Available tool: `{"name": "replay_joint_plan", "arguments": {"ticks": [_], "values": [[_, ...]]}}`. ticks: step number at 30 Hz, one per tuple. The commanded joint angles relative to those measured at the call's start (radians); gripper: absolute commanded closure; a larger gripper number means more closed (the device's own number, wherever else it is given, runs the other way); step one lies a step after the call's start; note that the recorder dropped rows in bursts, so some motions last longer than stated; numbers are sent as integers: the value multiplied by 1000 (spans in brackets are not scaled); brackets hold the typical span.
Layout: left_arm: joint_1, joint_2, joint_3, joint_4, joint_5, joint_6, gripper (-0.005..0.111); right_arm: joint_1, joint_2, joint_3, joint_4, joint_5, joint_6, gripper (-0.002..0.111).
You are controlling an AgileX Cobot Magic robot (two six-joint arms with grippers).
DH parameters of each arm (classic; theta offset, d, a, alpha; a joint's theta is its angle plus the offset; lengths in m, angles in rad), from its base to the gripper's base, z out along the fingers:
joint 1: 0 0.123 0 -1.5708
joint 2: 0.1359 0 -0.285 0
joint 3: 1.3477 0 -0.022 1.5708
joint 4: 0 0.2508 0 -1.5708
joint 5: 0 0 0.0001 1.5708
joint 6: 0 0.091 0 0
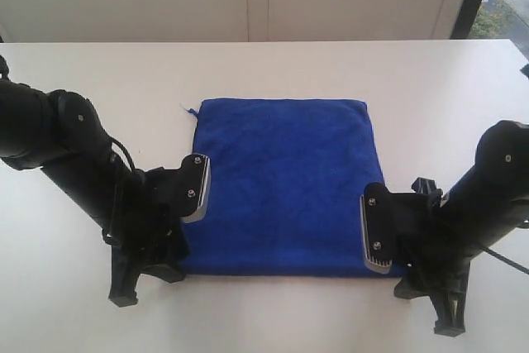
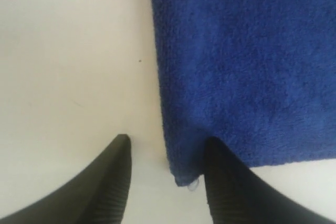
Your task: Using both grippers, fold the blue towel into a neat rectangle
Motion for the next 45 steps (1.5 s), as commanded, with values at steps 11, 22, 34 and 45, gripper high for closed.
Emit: {"name": "replay_joint_plan", "arguments": {"ticks": [11,22,34,45], "values": [[-1,-31,9,-4,24,3,65,0,-48,4,-6,-30,-5,66],[-1,-31,9,-4,26,3,65,0,-7,4,-6,-31,-5,66],[1,15,9,3,34,3,65,0,-8,4,-6,-36,-5,66],[1,32,9,3,36,3,65,0,-8,4,-6,-49,-5,76]]}}
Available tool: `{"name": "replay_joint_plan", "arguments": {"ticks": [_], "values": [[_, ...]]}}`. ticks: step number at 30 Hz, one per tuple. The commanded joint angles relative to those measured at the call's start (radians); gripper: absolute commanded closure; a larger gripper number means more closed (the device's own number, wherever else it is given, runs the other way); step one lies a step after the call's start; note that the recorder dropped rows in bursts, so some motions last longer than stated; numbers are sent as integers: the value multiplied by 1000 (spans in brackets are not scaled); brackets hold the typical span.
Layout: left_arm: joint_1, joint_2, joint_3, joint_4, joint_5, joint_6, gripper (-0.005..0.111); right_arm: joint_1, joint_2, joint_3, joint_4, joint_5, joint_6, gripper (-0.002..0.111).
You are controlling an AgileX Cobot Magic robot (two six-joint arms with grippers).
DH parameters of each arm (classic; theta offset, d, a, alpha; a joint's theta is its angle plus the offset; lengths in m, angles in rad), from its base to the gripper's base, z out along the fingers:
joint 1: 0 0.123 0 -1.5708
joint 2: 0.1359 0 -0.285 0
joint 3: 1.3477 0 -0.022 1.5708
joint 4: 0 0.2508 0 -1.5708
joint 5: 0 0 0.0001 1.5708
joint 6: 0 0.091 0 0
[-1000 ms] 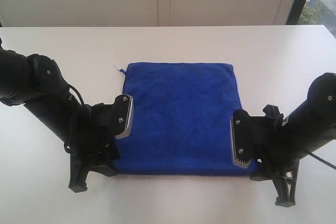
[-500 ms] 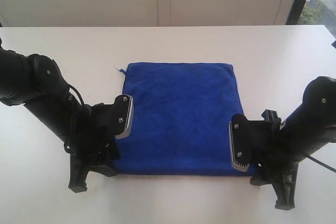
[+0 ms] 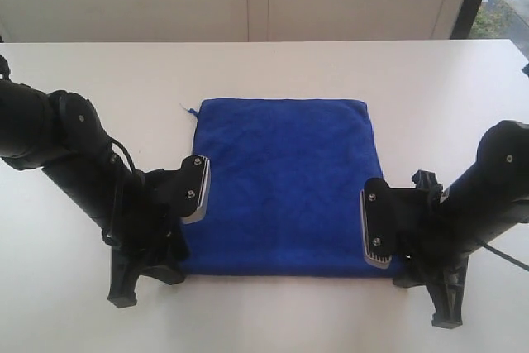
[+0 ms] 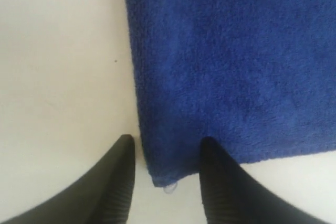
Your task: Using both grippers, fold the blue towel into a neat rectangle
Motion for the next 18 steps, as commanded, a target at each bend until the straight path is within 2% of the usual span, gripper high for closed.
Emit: {"name": "replay_joint_plan", "arguments": {"ticks": [1,11,18], "values": [[1,18,9,3,27,0,65,0,-1,4,2,-4,-5,77],[1,18,9,3,25,0,67,0,-1,4,2,-2,-5,82],[1,18,9,3,21,-4,88,0,-1,4,2,6,-5,92]]}}
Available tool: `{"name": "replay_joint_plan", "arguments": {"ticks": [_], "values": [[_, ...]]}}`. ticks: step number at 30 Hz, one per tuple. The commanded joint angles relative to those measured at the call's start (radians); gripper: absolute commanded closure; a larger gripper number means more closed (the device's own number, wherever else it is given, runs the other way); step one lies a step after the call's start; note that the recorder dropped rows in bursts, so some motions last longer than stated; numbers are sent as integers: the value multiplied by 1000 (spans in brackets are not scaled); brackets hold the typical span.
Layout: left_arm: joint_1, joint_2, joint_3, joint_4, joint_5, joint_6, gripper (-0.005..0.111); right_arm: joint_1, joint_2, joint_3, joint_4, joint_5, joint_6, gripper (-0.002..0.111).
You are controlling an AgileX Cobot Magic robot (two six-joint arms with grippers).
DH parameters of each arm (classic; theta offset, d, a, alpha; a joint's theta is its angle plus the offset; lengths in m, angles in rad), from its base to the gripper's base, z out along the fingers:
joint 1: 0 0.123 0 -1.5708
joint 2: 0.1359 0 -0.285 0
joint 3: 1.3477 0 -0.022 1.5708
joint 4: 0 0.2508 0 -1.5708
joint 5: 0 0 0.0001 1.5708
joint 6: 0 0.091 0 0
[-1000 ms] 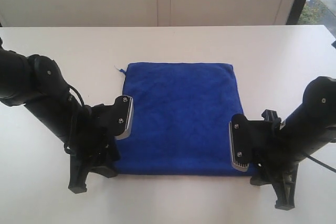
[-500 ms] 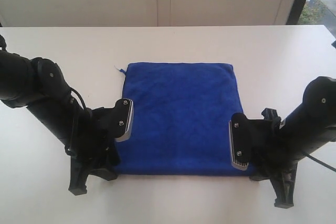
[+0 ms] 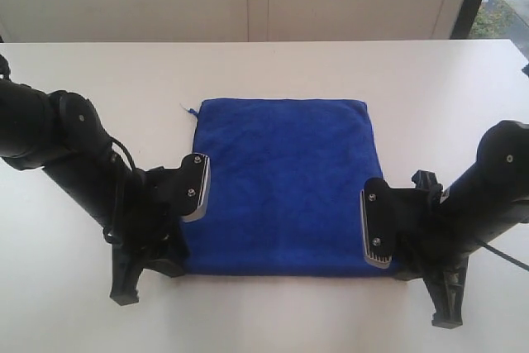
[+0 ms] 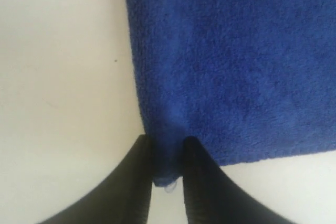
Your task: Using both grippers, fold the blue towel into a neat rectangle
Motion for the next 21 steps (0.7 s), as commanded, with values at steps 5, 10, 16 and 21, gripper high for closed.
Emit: {"name": "replay_joint_plan", "arguments": {"ticks": [5,10,16,21], "values": [[1,17,9,3,40,-9,106,0,-1,4,2,6,-5,98],[1,-14,7,3,36,-53,107,0,-12,4,2,6,-5,103],[1,-70,7,8,107,-132,107,0,-71,4,2,39,30,106],[1,-94,7,15,231,-226,107,0,-161,4,2,132,85,107]]}}
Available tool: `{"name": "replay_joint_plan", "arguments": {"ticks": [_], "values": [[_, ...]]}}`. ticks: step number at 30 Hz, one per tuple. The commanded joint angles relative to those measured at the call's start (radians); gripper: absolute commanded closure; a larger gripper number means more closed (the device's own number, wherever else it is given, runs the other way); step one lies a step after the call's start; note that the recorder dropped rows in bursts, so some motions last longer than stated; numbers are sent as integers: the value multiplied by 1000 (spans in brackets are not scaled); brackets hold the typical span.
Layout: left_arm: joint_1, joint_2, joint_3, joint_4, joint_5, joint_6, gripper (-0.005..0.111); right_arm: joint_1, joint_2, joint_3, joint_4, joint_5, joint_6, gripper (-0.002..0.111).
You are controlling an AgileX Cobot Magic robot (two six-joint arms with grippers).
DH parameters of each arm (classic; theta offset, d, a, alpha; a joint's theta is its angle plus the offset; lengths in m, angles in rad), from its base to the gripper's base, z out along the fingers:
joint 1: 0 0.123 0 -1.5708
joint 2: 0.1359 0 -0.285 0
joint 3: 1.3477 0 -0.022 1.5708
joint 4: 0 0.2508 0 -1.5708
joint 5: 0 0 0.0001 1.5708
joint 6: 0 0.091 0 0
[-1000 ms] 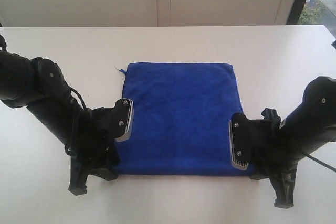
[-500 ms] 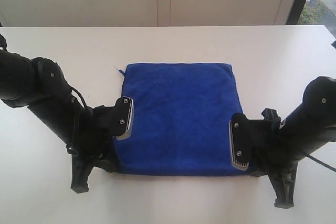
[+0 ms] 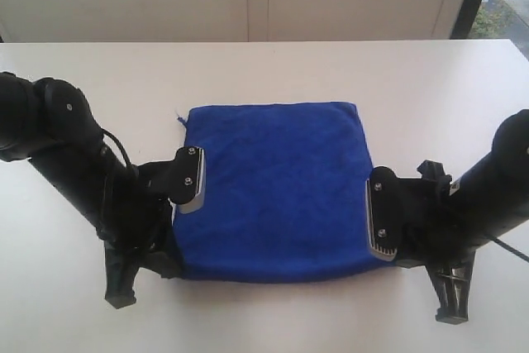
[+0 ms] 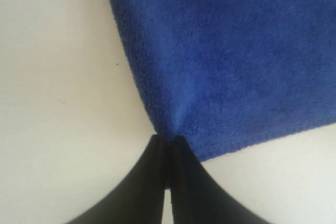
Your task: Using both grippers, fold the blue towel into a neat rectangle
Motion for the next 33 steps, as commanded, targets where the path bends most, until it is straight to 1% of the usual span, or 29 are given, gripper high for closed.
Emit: {"name": "replay_joint_plan", "arguments": {"ticks": [1,3,5,8,12,15,18,21,22,24,27,29,33], "values": [[1,-32,7,12,148,-111,107,0,-87,4,2,101,50,108],[1,-36,7,48,241,-172,107,2,-150,4,4,189,75,108],[1,-38,7,60,315,-182,107,2,-187,4,12,244,77,108],[0,-52,7,81,336,-215,107,2,-218,4,27,290,95,108],[-1,-97,7,90,334,-228,107,51,-232,4,21,282,93,108],[-1,-132,1,99,306,-278,107,59,-232,4,11,213,100,108],[-1,-156,-28,121,302,-343,107,59,-234,-5,-30,138,156,108],[2,-161,-88,200,285,-421,107,59,-234,-35,-105,84,221,108],[2,-161,-104,242,262,-462,107,59,-234,-48,-107,55,223,108],[2,-161,-131,279,207,-499,107,59,-234,-67,-111,-8,223,108],[2,-161,-151,291,159,-503,107,59,-232,-77,-126,-85,223,108],[2,-161,-172,319,103,-530,107,59,-213,-94,-133,-133,223,108],[2,-157,-204,338,36,-553,107,59,-161,-119,-142,-173,223,108]]}}
